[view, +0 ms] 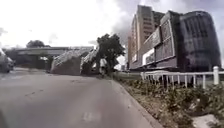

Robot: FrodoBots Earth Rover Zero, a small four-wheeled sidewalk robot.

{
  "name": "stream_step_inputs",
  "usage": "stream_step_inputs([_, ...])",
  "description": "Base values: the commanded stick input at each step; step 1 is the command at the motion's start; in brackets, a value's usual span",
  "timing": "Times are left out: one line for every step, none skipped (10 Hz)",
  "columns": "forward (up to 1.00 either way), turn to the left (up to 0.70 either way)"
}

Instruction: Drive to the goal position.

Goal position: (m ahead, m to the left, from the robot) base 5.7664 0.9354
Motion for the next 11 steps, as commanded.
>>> stream_step_inputs([0.45,0.0])
stream_step_inputs([0.45,0.0])
stream_step_inputs([0.45,0.03])
stream_step_inputs([0.45,0.26])
stream_step_inputs([0.45,0.27])
stream_step_inputs([0.45,0.27])
stream_step_inputs([0.45,0.27])
stream_step_inputs([0.45,0.07])
stream_step_inputs([0.45,0.0])
stream_step_inputs([0.45,0.0])
stream_step_inputs([0.45,0.0])
